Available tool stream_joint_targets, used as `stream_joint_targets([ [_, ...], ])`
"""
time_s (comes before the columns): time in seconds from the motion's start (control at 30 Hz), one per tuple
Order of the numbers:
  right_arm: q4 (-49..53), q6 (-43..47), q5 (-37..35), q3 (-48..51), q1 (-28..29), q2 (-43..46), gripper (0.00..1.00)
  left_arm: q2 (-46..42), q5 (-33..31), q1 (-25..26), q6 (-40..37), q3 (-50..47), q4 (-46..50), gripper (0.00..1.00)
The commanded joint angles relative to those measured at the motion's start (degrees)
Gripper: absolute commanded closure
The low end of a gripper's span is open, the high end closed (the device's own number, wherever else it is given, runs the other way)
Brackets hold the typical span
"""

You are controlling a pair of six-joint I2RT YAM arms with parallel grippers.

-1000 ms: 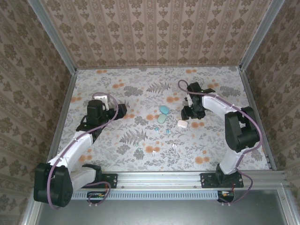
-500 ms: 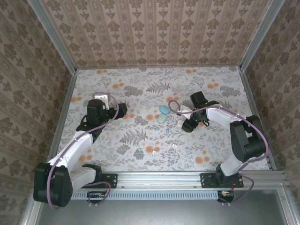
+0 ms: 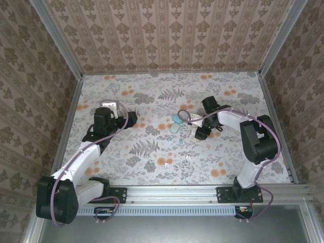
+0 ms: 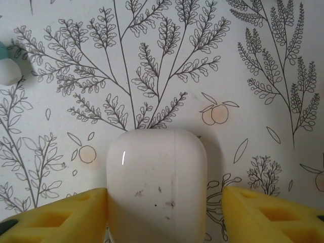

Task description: Insert wireless bluetooth earbuds into charging case

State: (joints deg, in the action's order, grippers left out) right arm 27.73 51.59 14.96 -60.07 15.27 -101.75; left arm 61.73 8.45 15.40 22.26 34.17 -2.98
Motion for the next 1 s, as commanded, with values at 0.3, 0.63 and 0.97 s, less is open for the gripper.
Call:
stream_joint_targets([
  [0.3, 7.14, 0.90, -1.78, -4.26, 1.86, -5.00, 0.47, -1.44, -1.10, 0.26, -1.56, 0.14, -0.04, 0.00],
  [0.63, 3.24, -1.79, 4.55, -2.71, 1.86, 2.28, 0.63, -1.62, 1.12, 0.33, -0.46, 0.82, -0.22, 0.00],
  [0.97, -11.95, -5.35, 15.08, 3.69, 5.58, 22.47, 0.63, 5.41, 13.85, 5.23, 6.09, 7.84, -7.51, 0.07],
])
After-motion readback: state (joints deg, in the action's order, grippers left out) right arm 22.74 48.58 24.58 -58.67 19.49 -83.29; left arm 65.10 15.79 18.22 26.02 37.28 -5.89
